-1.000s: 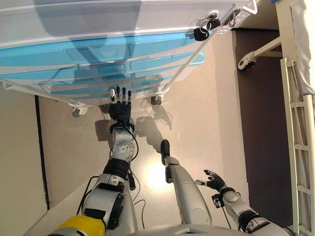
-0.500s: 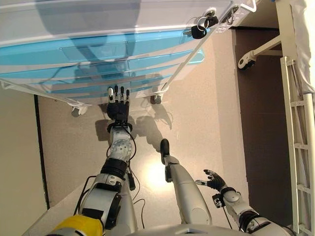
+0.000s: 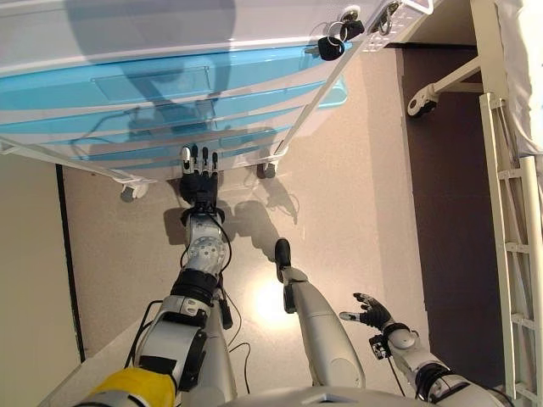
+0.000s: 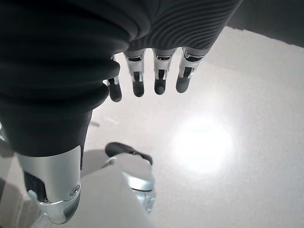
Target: Open the drawer and pick up the medicine
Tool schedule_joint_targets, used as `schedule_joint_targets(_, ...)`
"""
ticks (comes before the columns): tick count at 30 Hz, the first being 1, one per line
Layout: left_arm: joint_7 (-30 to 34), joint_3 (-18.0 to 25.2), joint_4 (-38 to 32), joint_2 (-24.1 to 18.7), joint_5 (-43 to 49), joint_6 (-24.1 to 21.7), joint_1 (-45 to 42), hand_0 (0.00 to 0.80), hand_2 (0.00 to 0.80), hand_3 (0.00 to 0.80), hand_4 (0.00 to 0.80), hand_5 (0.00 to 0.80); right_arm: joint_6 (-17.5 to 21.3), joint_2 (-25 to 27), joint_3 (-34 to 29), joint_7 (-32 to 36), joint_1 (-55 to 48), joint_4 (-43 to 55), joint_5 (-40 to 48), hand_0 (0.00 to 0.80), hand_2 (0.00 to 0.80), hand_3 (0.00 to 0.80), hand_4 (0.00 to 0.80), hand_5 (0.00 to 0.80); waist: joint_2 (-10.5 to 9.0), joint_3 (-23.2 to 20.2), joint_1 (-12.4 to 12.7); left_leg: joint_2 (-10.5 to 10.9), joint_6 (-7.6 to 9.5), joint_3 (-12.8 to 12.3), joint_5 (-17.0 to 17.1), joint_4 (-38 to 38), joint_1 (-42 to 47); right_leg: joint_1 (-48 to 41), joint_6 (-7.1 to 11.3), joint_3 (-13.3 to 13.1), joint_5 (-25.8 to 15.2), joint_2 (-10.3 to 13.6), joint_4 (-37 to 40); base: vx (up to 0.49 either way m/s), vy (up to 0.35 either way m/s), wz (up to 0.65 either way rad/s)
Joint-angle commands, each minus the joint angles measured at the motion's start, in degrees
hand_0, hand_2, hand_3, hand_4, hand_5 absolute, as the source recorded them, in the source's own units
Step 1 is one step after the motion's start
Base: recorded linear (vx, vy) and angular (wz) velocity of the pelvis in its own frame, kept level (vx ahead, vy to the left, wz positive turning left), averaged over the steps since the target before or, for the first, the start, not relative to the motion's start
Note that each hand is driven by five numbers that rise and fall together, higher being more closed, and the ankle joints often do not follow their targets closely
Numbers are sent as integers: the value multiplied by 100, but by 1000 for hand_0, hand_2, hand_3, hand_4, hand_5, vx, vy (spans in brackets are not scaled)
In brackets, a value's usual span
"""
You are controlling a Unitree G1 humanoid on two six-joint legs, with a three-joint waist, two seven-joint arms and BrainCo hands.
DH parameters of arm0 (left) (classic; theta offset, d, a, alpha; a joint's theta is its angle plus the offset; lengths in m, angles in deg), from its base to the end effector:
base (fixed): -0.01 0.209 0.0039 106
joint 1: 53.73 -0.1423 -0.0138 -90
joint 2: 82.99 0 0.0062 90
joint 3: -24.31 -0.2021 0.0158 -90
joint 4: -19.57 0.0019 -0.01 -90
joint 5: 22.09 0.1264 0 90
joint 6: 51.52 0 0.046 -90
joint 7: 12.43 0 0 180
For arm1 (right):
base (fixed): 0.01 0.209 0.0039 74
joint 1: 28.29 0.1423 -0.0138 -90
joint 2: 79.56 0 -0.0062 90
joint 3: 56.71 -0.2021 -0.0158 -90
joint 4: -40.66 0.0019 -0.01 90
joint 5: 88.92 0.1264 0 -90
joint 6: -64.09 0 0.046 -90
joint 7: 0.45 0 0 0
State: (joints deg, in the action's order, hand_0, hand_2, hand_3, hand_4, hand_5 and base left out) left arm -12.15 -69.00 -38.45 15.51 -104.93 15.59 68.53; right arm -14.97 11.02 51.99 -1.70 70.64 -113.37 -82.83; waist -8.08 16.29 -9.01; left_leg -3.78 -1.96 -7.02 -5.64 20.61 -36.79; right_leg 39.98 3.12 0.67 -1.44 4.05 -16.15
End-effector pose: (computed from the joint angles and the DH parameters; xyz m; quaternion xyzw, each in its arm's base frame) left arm 0.3017 0.1600 0.0677 -0.5856 -0.1167 0.0707 0.7991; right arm 0.1464 -0.2184 -0.0957 -0.1756 0.3868 0.0445 0.9042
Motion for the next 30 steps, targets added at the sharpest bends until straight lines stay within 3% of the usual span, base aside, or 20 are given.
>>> schedule_joint_targets(1, 290, 399, -590, -761, 510, -621, 1455, 0, 0, 0, 0, 0, 23, 260, 219, -9, -268, -128, -117, 0, 0, 0, 0, 0, 226, -529, -84, 208, 403, 144, -492, 267, 47, -220, 305, 140, 12, -228, -11, 0, 0, 0)
schedule_joint_targets(10, 87, 438, -644, -915, 601, -759, 1691, 0, 0, 0, 0, 0, 6, 262, 272, 3, -264, -103, -125, 0, 0, 0, 0, 0, 218, -504, -88, 223, 416, 123, -505, 230, 146, -324, 331, 113, -11, -230, 43, 0, 0, 0)
schedule_joint_targets(17, 65, 343, -1092, -855, 665, -842, 1682, 0, 0, 0, 0, 0, -20, 267, 286, -3, -249, -111, -169, 0, 0, 0, 0, 0, 247, -446, -50, 261, 429, 114, -489, 152, 250, -380, 337, 90, -27, -219, 55, 0, 0, 0)
schedule_joint_targets(28, 5, 239, -1441, -757, 704, -852, 1598, 0, 0, 0, 0, 0, -57, 287, 324, -46, -330, -135, -220, 0, 0, 0, 0, 0, 277, -290, 113, 403, 326, 202, -211, -315, 763, -855, 303, 194, -12, -127, 231, -15, -17, 6)
schedule_joint_targets(29, 12, 252, -1427, -748, 687, -857, 1602, 0, 0, 0, 0, 0, -54, 295, 320, -45, -328, -130, -218, 0, 0, 0, 0, 0, 238, -254, 105, 433, 343, 132, -21, -339, 719, -827, 256, 241, -161, -80, 268, -13, -19, 13)
schedule_joint_targets(30, 13, 250, -1422, -752, 684, -856, 1603, 0, 0, 0, 0, 0, -57, 290, 321, -45, -328, -134, -218, 0, 0, 0, 0, 0, 270, -285, 118, 424, 318, 212, -170, -362, 795, -882, 297, 204, -27, -114, 250, -17, -28, 13)
